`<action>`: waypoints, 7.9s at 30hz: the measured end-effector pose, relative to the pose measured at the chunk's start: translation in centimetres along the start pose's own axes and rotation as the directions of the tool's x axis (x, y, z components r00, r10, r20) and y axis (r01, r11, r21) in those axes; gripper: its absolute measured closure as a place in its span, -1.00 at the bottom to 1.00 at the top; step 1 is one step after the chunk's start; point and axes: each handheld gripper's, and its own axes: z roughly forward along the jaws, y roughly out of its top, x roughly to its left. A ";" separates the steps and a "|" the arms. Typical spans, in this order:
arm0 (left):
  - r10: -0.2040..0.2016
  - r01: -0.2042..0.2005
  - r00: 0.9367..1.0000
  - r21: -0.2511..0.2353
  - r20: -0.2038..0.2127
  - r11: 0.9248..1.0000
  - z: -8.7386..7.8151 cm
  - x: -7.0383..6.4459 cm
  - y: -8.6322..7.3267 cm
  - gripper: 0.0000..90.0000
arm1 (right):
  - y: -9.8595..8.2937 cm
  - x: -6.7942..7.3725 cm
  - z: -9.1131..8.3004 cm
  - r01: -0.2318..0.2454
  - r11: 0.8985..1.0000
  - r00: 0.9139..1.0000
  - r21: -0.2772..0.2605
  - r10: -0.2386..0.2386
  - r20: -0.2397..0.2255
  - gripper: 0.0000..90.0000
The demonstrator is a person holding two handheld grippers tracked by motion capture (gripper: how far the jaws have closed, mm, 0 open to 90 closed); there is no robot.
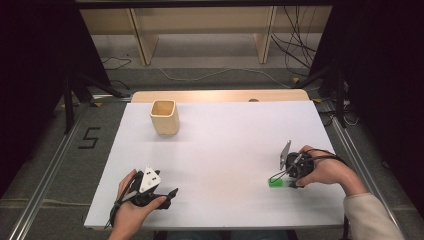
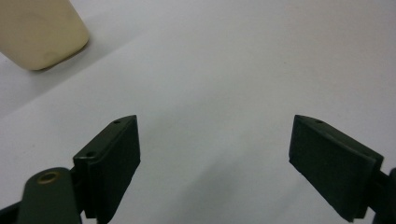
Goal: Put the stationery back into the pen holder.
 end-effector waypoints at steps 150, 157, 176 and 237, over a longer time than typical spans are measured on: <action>-0.011 0.011 1.000 0.002 0.007 1.000 0.5 -0.5 -0.2 -0.64 | 12.9 -1.8 -2.8 -0.177 0.447 0.943 -0.877 0.332 -0.021 0.47; -0.014 0.014 1.000 0.001 0.009 1.000 0.5 -0.5 -0.3 -0.64 | 13.9 -2.0 -2.9 -0.179 0.431 0.943 -0.884 0.331 -0.029 0.47; -0.011 0.011 1.000 0.002 0.009 1.000 0.5 -0.5 -0.2 -0.64 | 16.3 -2.4 -2.9 -0.183 0.390 0.941 -0.902 0.335 -0.047 0.47; -0.015 0.015 1.000 -0.003 0.012 1.000 0.6 -0.5 -0.2 -0.64 | 22.0 -4.1 -2.6 -0.191 0.260 0.928 -0.946 0.364 -0.087 0.47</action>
